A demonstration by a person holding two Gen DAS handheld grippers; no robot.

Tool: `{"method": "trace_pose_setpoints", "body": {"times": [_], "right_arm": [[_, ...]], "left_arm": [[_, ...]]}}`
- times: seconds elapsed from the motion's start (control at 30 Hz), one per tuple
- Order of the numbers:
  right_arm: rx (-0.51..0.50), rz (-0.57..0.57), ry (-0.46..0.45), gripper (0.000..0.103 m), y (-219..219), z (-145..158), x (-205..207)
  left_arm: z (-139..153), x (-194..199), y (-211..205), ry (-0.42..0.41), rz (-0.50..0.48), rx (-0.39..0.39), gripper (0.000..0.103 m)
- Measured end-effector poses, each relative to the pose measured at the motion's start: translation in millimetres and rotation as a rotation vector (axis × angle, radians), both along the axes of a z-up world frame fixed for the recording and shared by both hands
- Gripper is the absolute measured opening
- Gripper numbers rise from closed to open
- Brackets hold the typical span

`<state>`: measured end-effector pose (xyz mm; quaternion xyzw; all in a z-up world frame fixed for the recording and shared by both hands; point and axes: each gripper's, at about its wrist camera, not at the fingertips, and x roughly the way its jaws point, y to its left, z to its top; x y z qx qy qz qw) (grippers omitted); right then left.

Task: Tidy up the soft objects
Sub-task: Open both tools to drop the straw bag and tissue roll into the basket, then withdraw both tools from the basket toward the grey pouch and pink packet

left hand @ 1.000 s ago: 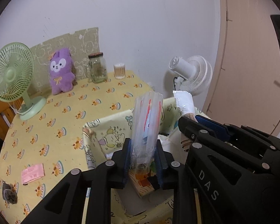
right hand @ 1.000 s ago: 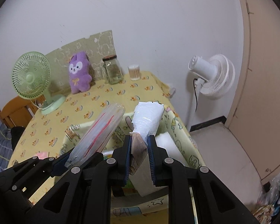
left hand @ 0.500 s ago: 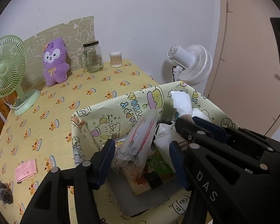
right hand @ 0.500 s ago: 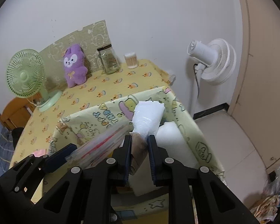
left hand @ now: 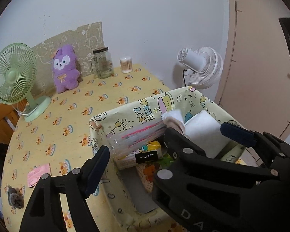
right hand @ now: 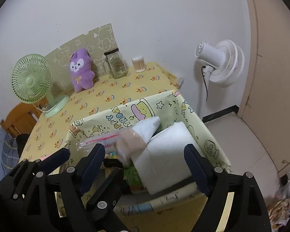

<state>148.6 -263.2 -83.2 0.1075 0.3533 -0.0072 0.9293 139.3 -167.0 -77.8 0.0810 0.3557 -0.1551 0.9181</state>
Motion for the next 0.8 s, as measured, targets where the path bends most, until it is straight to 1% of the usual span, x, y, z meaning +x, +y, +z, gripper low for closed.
{"method": "trace_pose_setpoints", "body": {"times": [0.1, 0.3, 0.43, 0.6, 0.8], "right_arm": [[-0.013, -0.014, -0.023, 0.091, 2.2, 7.9, -7.9], [-0.027, -0.023, -0.053, 0.093, 6.4, 19.6, -19.9], [-0.044, -0.038, -0.092, 0.102, 12.5, 29.1, -30.9], [-0.069, -0.041, -0.124, 0.103, 21.3, 41.0, -41.7], [-0.100, -0.037, -0.147, 0.103, 36.2, 56.1, -53.2]], "left_arm": [[7.2, -8.1, 2.7, -0.026, 0.005, -0.006, 0.085], [18.5, -18.8, 7.6, -0.059, 0.015, -0.005, 0.088], [25.8, -25.0, 14.0, -0.071, 0.019, -0.008, 0.091], [35.2, -34.9, 23.5, -0.105, 0.030, -0.014, 0.094], [47.3, -47.8, 39.2, -0.137, 0.034, -0.039, 0.094]]}}
